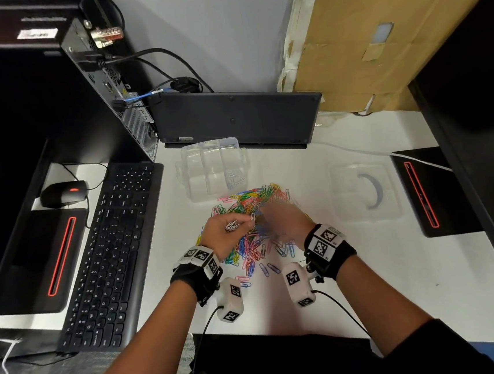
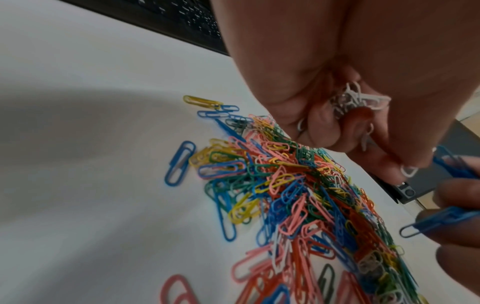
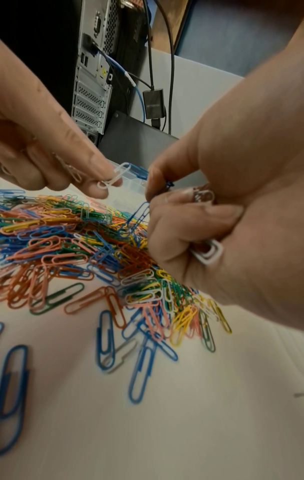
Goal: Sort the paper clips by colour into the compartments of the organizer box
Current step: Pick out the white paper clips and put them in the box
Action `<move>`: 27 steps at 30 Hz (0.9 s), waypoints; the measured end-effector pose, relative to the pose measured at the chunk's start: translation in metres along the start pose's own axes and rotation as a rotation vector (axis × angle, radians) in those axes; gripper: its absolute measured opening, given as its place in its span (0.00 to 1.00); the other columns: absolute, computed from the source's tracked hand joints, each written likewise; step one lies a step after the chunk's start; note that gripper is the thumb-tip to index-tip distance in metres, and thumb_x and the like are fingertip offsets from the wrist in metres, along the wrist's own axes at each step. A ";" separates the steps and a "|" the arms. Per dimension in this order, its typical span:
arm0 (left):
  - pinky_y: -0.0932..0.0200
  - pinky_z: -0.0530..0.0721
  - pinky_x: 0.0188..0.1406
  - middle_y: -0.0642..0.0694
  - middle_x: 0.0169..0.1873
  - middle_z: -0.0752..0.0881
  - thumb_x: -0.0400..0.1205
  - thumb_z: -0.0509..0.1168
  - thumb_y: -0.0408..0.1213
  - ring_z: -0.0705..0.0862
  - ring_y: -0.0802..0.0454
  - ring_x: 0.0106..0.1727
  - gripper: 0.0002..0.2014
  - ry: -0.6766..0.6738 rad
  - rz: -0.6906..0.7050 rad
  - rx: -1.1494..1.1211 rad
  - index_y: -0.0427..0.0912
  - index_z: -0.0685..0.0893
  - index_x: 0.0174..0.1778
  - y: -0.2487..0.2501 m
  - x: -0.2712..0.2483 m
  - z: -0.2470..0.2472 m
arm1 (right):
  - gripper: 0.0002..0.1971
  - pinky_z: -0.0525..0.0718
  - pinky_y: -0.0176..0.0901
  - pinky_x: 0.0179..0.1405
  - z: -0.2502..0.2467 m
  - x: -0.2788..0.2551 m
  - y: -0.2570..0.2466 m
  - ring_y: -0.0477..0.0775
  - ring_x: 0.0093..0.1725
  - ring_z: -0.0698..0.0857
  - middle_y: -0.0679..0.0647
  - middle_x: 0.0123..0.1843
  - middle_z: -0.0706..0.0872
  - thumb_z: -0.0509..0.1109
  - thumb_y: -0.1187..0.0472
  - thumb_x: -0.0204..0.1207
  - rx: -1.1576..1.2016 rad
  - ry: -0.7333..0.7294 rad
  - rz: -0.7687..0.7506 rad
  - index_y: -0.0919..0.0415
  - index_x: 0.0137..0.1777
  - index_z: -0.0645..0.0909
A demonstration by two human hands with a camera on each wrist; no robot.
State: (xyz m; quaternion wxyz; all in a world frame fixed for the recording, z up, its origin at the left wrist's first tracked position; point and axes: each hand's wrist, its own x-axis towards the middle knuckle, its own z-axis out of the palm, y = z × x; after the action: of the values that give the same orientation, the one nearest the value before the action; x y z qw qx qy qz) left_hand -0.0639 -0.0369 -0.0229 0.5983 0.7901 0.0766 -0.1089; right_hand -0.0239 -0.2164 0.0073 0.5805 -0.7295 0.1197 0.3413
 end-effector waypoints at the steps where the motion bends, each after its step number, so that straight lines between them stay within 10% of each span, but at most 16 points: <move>1: 0.64 0.82 0.59 0.56 0.45 0.91 0.77 0.75 0.39 0.88 0.63 0.51 0.04 0.003 -0.010 -0.018 0.52 0.91 0.45 0.000 -0.001 -0.001 | 0.19 0.57 0.34 0.18 0.000 0.000 0.001 0.45 0.19 0.59 0.45 0.22 0.64 0.64 0.54 0.85 -0.008 0.003 -0.010 0.56 0.31 0.71; 27: 0.66 0.85 0.49 0.52 0.44 0.92 0.78 0.73 0.30 0.89 0.58 0.46 0.08 0.067 0.043 -0.121 0.46 0.92 0.49 0.018 0.000 0.003 | 0.20 0.62 0.37 0.20 0.010 0.003 0.008 0.45 0.17 0.63 0.43 0.17 0.66 0.66 0.57 0.84 -0.078 0.076 -0.128 0.57 0.28 0.75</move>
State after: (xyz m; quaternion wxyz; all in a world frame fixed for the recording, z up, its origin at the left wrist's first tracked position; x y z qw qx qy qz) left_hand -0.0597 -0.0445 -0.0063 0.6444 0.7571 0.0858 -0.0646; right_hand -0.0298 -0.2089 -0.0022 0.5674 -0.7701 0.0816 0.2801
